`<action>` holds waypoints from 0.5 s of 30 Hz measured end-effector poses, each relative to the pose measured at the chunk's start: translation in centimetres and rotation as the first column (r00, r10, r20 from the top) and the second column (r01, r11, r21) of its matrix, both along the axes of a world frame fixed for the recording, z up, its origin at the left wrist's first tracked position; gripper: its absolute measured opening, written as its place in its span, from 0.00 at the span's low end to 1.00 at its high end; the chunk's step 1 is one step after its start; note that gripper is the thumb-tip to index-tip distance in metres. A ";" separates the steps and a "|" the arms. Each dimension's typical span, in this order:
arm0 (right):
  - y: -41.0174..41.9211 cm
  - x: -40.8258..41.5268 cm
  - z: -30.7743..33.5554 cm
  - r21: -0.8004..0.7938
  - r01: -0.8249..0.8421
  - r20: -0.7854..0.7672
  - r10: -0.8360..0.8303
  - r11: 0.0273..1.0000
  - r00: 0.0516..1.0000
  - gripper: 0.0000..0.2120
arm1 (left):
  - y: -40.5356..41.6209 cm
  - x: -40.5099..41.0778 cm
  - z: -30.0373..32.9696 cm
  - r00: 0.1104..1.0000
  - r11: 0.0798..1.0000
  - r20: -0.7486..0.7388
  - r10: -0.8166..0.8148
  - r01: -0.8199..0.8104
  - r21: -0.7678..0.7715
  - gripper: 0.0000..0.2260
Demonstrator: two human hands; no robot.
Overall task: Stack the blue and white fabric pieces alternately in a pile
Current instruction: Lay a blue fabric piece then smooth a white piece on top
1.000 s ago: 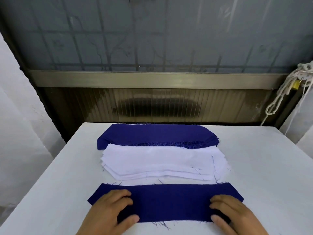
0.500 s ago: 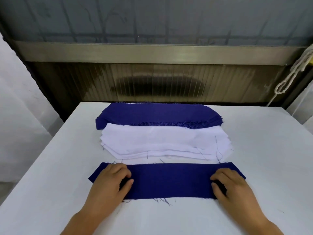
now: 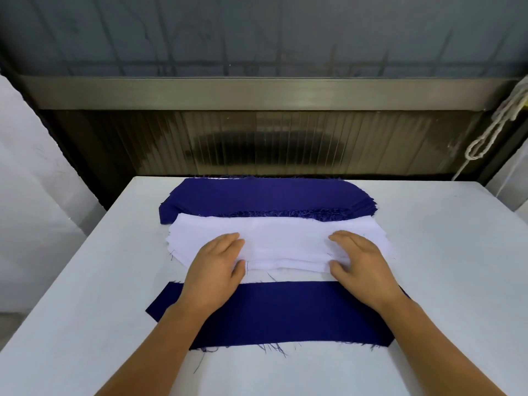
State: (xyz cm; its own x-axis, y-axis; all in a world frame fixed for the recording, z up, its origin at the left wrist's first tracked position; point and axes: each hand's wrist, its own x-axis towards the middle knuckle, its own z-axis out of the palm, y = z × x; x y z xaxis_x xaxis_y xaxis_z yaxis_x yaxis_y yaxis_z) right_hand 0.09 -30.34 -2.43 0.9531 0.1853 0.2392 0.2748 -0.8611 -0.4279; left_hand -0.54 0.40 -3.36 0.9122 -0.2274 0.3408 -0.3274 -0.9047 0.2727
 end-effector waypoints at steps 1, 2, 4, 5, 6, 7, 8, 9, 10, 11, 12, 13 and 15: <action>-0.2 -0.1 -0.3 0.007 0.001 0.004 -0.001 1.000 1.000 0.20 | 0.1 -0.1 -0.1 1.000 1.000 0.006 -0.004 0.004 -0.009 0.18; -0.3 -0.3 -0.6 0.014 0.000 0.020 0.000 1.000 1.000 0.19 | 0.2 -0.2 -0.3 1.000 1.000 0.028 -0.010 0.010 -0.017 0.17; -0.6 -0.3 -1.1 0.027 -0.003 0.078 0.001 1.000 0.997 0.16 | 0.4 -0.1 -0.6 0.994 0.999 0.104 -0.023 0.025 -0.022 0.16; -0.7 -0.3 -1.2 0.018 -0.006 0.124 0.004 1.000 0.992 0.15 | 0.5 -0.1 -0.7 0.989 0.999 0.143 -0.029 0.032 -0.020 0.15; -0.7 -0.2 -1.3 0.004 -0.008 0.170 0.007 1.000 0.985 0.14 | 0.5 0.0 -0.8 0.983 0.999 0.179 -0.034 0.038 -0.017 0.15; -0.7 -0.2 -1.2 -0.006 -0.007 0.213 0.008 1.000 0.977 0.12 | 0.5 0.0 -0.8 0.977 0.999 0.208 -0.038 0.042 -0.015 0.15; -0.6 -0.2 -1.1 -0.012 -0.006 0.252 0.009 1.000 0.968 0.11 | 0.5 0.0 -0.9 0.971 0.999 0.233 -0.042 0.047 -0.015 0.14; -0.6 -0.3 -1.0 -0.015 -0.003 0.288 0.007 1.000 0.958 0.10 | 0.5 0.0 -0.9 0.967 0.999 0.252 -0.045 0.050 -0.013 0.14; -0.6 -0.3 -1.0 -0.013 -0.001 0.317 0.005 1.000 0.949 0.10 | 0.5 0.0 -1.0 0.961 0.999 0.271 -0.047 0.053 -0.013 0.13; -0.5 -0.3 -1.0 -0.003 0.001 0.331 0.000 1.000 0.943 0.10 | 0.5 0.0 -1.1 0.958 0.998 0.283 -0.047 0.053 -0.015 0.11; -0.5 -0.4 -1.0 0.013 0.003 0.333 -0.007 1.000 0.943 0.11 | 0.4 0.0 -1.1 0.955 0.998 0.293 -0.045 0.053 -0.019 0.08; -0.5 -0.5 -1.0 0.031 0.005 0.325 -0.014 1.000 0.946 0.13 | 0.4 -0.1 -1.0 0.955 0.998 0.295 -0.040 0.050 -0.026 0.06; -0.5 -0.6 -1.0 0.072 0.002 0.284 -0.023 0.997 0.959 0.14 | 0.4 -0.3 -0.8 0.956 0.998 0.294 -0.026 0.041 -0.045 0.04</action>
State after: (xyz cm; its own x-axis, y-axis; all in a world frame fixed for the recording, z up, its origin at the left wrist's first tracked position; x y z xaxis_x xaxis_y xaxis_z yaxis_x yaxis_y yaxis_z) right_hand -0.52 -30.85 -3.43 0.8461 0.1466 0.5125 0.3832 -0.8356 -0.3936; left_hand -0.83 0.79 -4.16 0.7630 -0.2316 0.6035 -0.4292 -0.8796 0.2051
